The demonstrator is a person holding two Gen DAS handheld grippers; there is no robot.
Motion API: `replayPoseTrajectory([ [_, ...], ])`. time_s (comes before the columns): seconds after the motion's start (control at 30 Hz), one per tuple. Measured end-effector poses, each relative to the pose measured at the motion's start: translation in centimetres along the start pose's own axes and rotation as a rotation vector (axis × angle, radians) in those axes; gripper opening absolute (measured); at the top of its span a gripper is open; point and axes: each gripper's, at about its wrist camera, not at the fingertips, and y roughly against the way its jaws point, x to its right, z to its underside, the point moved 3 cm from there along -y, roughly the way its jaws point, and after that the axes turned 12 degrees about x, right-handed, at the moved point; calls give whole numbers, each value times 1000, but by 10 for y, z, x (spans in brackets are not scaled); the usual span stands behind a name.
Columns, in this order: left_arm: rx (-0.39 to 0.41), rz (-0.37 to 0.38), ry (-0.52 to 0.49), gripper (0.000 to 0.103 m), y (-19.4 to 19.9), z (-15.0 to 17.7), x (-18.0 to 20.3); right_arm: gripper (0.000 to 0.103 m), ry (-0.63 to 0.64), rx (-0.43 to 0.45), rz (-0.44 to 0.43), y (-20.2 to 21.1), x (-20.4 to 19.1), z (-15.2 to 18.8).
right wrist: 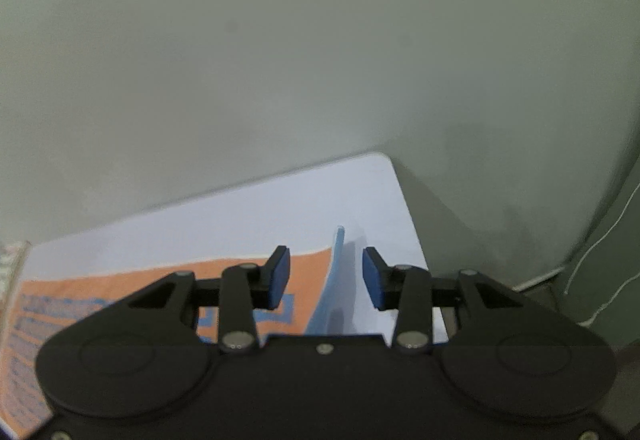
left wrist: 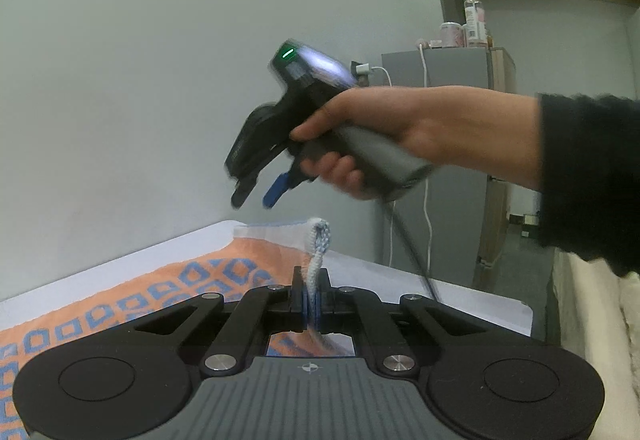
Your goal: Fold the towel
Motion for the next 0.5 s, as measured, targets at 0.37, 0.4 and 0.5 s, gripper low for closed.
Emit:
replayPoseTrajectory([
  [0.37,-2,-3,10,3,-18,-8,-13,2,20,-85,47,-44,-14,0],
  [0.4,-2,-1,17,3,-17,-8,-15,2,20,-71,42,-40,-17,-1],
  [0.5,-1,7,42,3,-12,-6,-18,2,4,-19,15,-14,-22,-11],
])
